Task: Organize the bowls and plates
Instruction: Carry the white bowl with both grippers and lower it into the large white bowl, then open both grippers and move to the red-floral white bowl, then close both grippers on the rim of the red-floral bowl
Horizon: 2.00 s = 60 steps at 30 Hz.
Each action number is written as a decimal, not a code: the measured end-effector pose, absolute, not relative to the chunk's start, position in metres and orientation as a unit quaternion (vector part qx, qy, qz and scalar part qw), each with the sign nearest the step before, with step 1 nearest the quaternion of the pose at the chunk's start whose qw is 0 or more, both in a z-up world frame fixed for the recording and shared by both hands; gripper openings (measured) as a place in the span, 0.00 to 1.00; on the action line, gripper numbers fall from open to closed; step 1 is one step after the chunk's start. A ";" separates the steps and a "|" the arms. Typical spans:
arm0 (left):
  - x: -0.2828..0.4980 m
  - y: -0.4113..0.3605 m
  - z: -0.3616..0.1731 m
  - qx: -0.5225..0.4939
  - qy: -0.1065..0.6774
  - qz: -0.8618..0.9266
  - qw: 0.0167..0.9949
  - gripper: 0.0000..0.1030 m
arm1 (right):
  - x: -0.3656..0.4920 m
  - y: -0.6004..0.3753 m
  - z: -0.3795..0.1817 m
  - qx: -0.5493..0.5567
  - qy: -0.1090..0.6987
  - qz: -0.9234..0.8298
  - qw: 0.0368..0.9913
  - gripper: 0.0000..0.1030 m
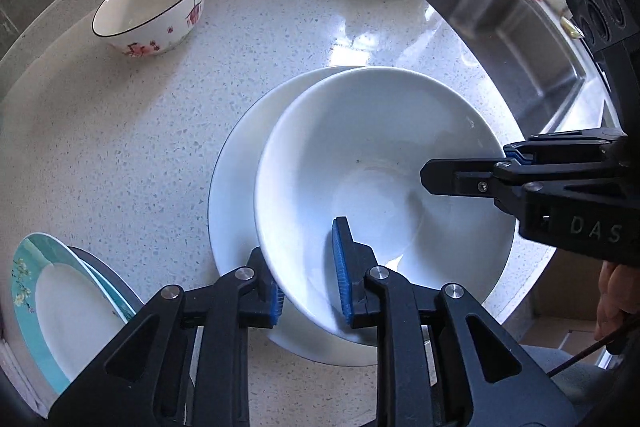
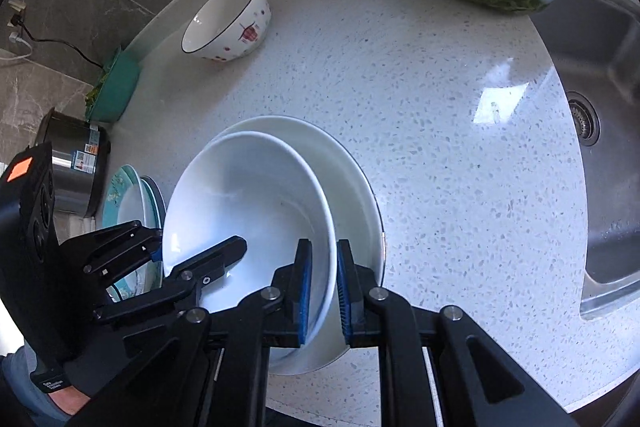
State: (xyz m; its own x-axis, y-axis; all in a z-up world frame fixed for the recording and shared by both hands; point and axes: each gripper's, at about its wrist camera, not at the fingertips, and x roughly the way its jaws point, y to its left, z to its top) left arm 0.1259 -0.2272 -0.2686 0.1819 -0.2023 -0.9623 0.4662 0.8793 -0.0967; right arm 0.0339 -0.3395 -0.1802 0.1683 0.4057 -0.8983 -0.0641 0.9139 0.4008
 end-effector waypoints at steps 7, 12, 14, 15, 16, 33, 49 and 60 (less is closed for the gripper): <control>0.130 -0.224 -0.276 0.106 0.598 -0.222 0.763 0.29 | 0.039 -0.328 -0.189 0.099 0.632 0.155 0.753 0.13; 0.130 -0.229 -0.273 0.095 0.597 -0.255 0.755 0.61 | 0.043 -0.329 -0.190 0.100 0.634 0.155 0.751 0.12; 0.129 -0.231 -0.270 0.099 0.592 -0.263 0.755 0.70 | 0.044 -0.328 -0.190 0.095 0.635 0.155 0.751 0.13; 0.130 -0.232 -0.268 0.100 0.589 -0.267 0.756 0.74 | 0.043 -0.328 -0.190 0.095 0.636 0.155 0.750 0.15; 0.130 -0.232 -0.267 0.101 0.588 -0.269 0.757 0.74 | 0.045 -0.327 -0.190 0.097 0.637 0.156 0.749 0.16; 0.142 -0.197 -0.205 0.041 0.573 -0.301 0.761 1.00 | 0.047 -0.345 -0.124 0.136 0.592 0.188 0.772 0.73; 0.331 -0.071 -0.188 -0.011 0.545 -0.105 0.832 1.00 | 0.189 -0.342 -0.088 0.166 0.540 0.216 0.796 0.75; 0.389 -0.086 -0.266 -0.024 0.606 -0.131 0.785 0.68 | 0.270 -0.290 -0.174 0.185 0.628 0.232 0.720 0.59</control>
